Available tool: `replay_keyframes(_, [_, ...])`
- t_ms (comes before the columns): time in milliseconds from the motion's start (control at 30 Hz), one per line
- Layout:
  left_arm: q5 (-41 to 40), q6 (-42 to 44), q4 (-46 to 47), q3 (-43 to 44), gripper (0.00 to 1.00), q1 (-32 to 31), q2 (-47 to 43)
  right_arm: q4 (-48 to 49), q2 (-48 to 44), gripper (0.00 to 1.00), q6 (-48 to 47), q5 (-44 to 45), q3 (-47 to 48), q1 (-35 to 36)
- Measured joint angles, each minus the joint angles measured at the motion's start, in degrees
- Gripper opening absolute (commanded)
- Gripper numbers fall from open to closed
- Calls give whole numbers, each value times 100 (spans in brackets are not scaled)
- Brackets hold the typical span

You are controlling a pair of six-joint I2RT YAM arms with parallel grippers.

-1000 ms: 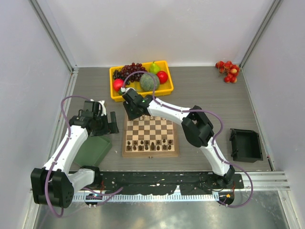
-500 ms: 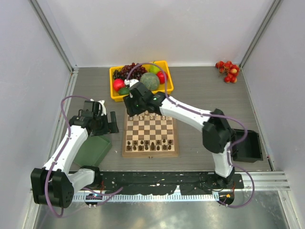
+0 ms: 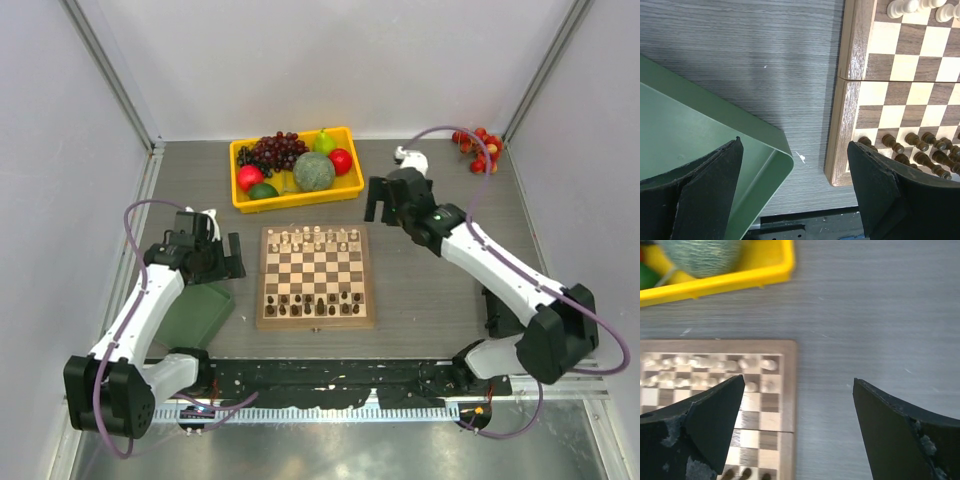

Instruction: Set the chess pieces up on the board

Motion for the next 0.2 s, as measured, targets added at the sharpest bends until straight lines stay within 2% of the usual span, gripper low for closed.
replay_keyframes(200, [-245, -81, -2, 0, 92, 0, -177, -120, -1016, 96, 101, 468, -929, -527])
